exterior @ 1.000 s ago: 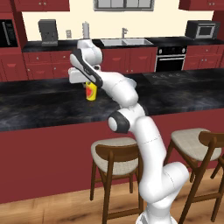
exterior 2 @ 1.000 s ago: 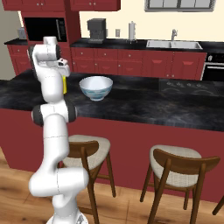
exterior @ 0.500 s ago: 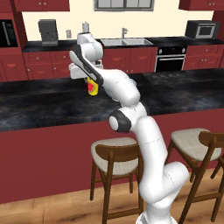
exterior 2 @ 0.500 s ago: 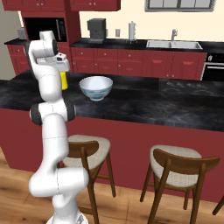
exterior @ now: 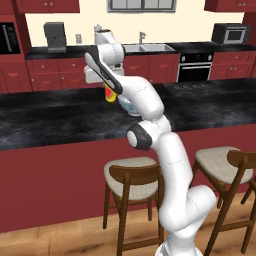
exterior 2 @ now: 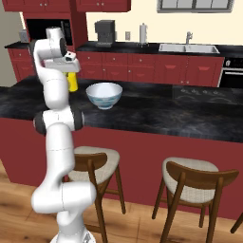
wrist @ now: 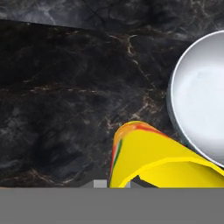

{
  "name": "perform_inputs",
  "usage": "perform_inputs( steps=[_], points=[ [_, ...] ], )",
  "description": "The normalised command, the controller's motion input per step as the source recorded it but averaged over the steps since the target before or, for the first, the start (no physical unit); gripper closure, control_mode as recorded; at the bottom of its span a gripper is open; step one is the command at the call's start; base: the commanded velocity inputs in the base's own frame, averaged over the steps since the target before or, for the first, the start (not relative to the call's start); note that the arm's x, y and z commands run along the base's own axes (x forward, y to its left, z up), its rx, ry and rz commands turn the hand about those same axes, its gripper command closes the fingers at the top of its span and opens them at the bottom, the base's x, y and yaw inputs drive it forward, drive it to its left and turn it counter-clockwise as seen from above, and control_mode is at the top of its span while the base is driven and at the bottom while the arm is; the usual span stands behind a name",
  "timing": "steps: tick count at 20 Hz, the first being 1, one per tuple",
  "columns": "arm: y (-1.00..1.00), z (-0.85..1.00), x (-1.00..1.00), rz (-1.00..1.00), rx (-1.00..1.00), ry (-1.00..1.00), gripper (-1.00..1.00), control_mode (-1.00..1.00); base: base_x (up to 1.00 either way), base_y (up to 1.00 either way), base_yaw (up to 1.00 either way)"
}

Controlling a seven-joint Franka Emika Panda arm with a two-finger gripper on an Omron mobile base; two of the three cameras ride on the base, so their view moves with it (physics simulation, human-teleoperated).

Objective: Place the cup inside the bowl on the dining table and move the bowl to any counter.

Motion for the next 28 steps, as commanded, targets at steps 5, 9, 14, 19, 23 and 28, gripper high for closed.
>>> perform_inputs(
  steps=[5, 9, 14, 19, 23, 28],
  points=[
    [-0.5, 0.08, 0.43, 0.0, 0.0, 0.0, 1.0, -1.0, 0.0, 0.0, 0.0],
    [-0.53, 0.01, 0.35, 0.01, 0.0, 0.0, 1.0, -1.0, 0.0, 0.0, 0.0],
    [-0.46, 0.1, 0.37, 0.04, 0.0, 0.0, 1.0, -1.0, 0.0, 0.0, 0.0],
    [-0.3, 0.15, 0.34, 0.07, 0.0, 0.0, 1.0, -1.0, 0.0, 0.0, 0.0],
    [-0.33, 0.03, 0.46, 0.07, 0.0, 0.0, 1.0, -1.0, 0.0, 0.0, 0.0],
    [-0.27, 0.0, 0.39, 0.06, 0.0, 0.0, 1.0, -1.0, 0.0, 0.0, 0.0]
  ],
)
